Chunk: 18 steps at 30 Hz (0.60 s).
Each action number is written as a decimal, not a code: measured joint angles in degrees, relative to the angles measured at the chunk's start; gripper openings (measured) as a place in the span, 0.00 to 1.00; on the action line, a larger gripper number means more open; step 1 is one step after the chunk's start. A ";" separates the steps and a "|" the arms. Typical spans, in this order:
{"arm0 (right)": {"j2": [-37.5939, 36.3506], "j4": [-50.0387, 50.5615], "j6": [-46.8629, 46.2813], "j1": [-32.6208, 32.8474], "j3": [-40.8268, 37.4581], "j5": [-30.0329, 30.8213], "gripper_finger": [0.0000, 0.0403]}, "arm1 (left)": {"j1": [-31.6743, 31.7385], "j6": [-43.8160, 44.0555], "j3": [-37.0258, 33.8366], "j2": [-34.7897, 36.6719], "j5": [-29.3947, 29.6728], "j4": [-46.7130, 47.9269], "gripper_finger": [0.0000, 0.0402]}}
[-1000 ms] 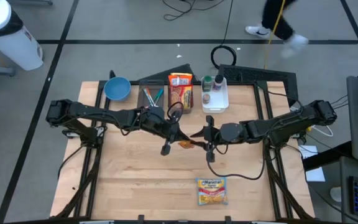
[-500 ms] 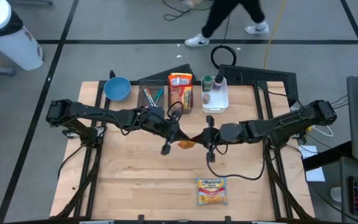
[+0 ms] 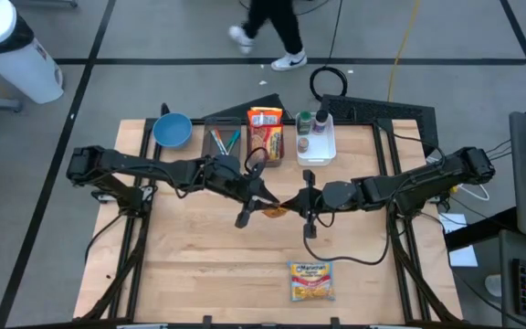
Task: Pick & Place Food Item
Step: Put the orange seasoning pack into the white bin
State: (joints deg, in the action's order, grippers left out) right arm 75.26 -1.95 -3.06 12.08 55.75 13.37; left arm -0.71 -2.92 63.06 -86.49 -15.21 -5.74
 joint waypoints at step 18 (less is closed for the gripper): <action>-0.02 20.36 -0.23 -4.92 9.14 0.11 0.00 | 4.02 -2.61 0.03 16.73 5.03 23.37 0.69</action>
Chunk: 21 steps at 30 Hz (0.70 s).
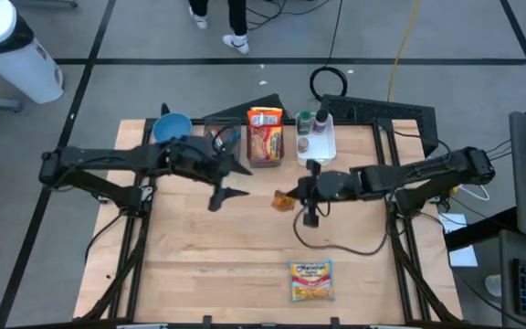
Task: Pick & Place Food Item
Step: Put the orange seasoning pack into the white bin
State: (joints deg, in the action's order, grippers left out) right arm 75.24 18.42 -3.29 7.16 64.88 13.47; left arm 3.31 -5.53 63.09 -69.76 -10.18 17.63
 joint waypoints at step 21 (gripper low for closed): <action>-4.97 9.25 13.74 -38.31 1.18 -13.27 0.00 | 0.51 3.13 -26.33 6.08 -17.69 -25.85 0.70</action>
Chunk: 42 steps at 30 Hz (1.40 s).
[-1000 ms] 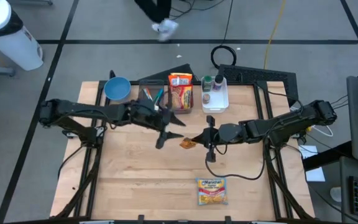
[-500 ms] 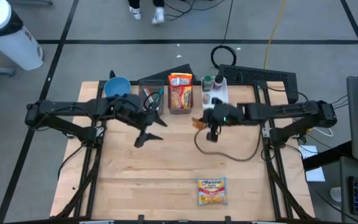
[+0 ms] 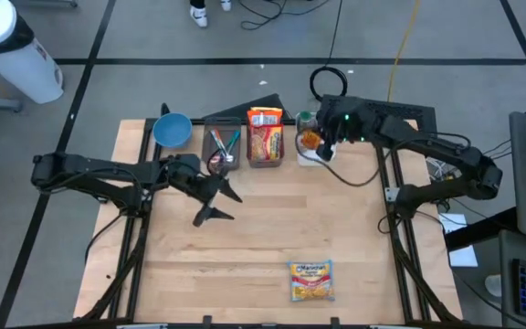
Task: Pick & Place Food Item
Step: Put the orange seasoning pack into the white bin
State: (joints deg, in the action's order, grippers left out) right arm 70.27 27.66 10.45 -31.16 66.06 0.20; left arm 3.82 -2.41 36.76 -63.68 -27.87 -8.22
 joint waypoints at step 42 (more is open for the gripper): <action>8.73 -27.24 3.89 -14.67 -21.24 -6.33 0.00 | -1.12 0.99 -6.13 1.55 5.50 -11.66 0.70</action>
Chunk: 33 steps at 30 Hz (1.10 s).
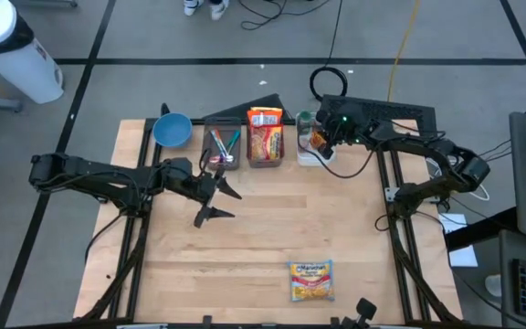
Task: Pick & Place Food Item
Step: Put the orange seasoning pack into the white bin, then put the blue noodle pack into the right black bin
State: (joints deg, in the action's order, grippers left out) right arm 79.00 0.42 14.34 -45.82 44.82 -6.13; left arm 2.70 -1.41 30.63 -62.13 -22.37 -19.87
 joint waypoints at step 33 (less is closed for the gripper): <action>-10.20 -1.77 -2.67 0.17 -1.56 -1.47 0.50 | 0.00 1.98 0.00 0.00 1.95 -0.92 0.70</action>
State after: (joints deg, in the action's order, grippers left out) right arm 68.80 -1.35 11.67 -45.65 43.27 -7.60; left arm 2.70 0.57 30.63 -62.13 -20.43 -20.80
